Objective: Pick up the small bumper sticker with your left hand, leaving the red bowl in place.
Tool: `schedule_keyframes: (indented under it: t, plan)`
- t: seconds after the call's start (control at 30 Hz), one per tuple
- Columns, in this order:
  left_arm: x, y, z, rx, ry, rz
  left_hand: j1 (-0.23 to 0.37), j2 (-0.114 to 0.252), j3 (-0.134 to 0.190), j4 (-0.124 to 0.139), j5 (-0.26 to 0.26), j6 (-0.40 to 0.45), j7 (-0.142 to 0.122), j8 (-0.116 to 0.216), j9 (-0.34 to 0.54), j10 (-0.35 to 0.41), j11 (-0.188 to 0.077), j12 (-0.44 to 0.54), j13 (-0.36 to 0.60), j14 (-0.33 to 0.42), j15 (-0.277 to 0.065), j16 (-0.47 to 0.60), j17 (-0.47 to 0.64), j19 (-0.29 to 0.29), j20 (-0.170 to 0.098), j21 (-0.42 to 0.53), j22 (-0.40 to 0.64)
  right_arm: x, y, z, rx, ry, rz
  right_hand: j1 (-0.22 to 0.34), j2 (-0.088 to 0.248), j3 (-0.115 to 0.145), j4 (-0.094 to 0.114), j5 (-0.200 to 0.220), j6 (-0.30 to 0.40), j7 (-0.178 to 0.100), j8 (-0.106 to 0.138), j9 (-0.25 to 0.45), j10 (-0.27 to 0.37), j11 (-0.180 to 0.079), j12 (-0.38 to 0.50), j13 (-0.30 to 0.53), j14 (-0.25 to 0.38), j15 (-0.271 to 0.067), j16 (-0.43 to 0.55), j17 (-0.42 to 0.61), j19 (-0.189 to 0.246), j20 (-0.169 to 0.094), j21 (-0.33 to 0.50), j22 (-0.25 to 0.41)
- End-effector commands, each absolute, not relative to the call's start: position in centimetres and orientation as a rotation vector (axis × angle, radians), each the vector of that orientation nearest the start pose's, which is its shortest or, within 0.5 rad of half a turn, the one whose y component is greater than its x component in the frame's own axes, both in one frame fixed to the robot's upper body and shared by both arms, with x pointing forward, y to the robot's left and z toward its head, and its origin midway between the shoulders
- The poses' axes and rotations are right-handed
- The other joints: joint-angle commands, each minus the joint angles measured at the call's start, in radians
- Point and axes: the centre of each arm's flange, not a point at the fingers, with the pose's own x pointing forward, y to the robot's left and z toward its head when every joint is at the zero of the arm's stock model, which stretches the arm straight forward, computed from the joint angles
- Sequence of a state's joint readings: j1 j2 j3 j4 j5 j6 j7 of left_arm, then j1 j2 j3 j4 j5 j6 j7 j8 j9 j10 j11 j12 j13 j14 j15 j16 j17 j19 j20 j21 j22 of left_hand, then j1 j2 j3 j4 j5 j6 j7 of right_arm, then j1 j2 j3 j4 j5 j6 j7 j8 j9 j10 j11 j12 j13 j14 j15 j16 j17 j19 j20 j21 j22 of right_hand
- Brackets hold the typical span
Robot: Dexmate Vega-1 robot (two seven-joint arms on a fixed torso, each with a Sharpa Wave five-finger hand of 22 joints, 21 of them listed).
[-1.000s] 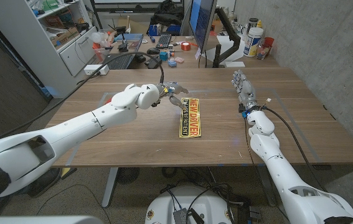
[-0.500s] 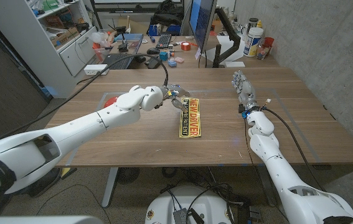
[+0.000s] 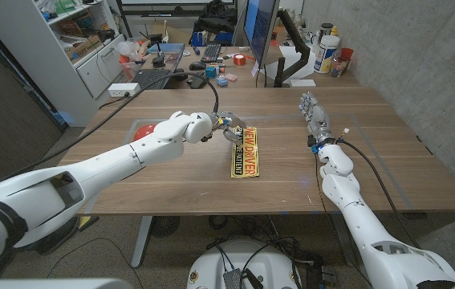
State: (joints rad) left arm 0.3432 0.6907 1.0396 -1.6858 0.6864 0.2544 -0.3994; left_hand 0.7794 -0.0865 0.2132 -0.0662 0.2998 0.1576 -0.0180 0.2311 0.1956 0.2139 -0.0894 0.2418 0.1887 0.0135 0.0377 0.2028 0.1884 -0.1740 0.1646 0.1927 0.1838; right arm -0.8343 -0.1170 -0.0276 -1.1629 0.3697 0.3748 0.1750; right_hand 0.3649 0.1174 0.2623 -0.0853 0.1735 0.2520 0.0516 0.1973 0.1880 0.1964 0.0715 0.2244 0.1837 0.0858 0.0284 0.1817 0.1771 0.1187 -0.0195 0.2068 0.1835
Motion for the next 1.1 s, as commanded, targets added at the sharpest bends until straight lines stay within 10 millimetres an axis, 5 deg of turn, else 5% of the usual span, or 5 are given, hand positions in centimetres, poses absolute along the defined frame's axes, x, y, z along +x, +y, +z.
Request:
schedule_keyframes:
  t: [0.03, 1.1]
  plan:
    - [63.18, 9.8, 4.06, 1.834, -0.467, -0.311, 0.009, 0.004, -0.003, -0.002, 0.006, 0.016, 0.0, 0.003, 0.0, 0.017, 0.0, 0.004, 0.002, 0.008, 0.002, 0.005, 0.001, -0.043, 0.007, 0.006, 0.004, 66.39, -27.17, -2.7, 0.197, -0.712, 0.137, -0.003, -0.005, -0.004, -0.002, 0.007, 0.002, -0.006, -0.001, 0.003, 0.008, 0.001, -0.003, 0.003, 0.009, -0.002, 0.003, 0.002, -0.003, 0.0, -0.001, 0.003]
    - [63.4, 8.87, 3.75, 1.922, -0.449, -0.249, 0.024, 0.005, -0.007, -0.008, 0.01, 0.029, 0.004, 0.0, 0.0, 0.034, 0.008, -0.004, 0.003, 0.015, 0.007, 0.004, 0.0, -0.042, 0.017, 0.009, 0.003, 66.98, -27.45, -2.94, 0.207, -0.707, 0.145, -0.006, -0.006, -0.005, -0.003, 0.007, 0.001, -0.006, -0.002, 0.003, 0.01, -0.001, -0.004, 0.003, 0.01, -0.001, 0.003, 0.002, -0.01, 0.001, -0.004, 0.003]
